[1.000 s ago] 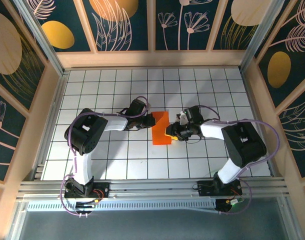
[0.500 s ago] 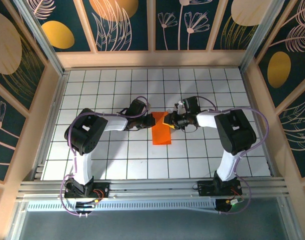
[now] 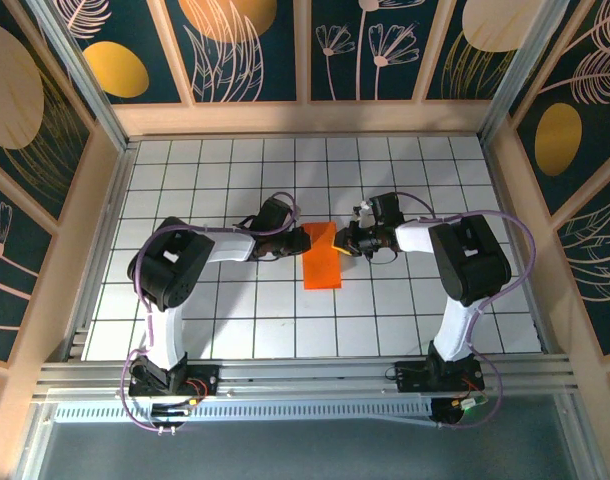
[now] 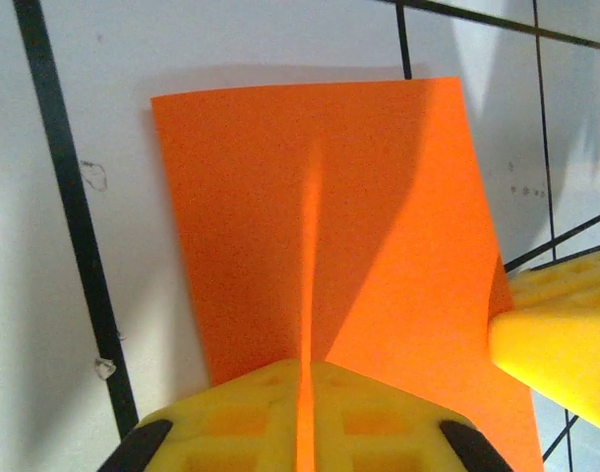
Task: Fold a paper plane with a square sheet of paper (fold left side to right side)
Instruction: Fold the triangle a second time at the center of the table.
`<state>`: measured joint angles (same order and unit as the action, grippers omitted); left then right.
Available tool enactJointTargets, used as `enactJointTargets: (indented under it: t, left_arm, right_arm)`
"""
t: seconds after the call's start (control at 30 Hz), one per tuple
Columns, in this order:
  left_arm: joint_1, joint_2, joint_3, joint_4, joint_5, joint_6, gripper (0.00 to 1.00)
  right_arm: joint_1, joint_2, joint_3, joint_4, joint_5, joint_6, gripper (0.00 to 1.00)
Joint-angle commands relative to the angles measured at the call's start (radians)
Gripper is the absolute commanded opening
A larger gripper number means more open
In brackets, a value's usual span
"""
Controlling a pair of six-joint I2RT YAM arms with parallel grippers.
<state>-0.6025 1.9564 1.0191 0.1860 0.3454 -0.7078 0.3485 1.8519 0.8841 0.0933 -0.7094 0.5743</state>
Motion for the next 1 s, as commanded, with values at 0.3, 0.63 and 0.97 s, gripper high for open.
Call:
enactJointTargets:
  t: [0.3, 0.63, 0.97]
  left_arm:
    - [-0.053, -0.358, -0.170, 0.024, -0.138, 0.138, 0.30]
    - [-0.332, -0.436, -0.207, -0.099, -0.373, 0.278, 0.52]
    - [-0.551, -0.201, 0.050, -0.323, -0.671, 0.395, 0.67]
  right_arm:
    - [-0.009, -0.042, 0.018, -0.059, -0.030, 0.010, 0.05]
    - [-0.012, -0.050, 0.030, -0.088, -0.027, 0.018, 0.05]
    - [-0.011, -0.052, 0.038, -0.099, -0.017, 0.015, 0.05]
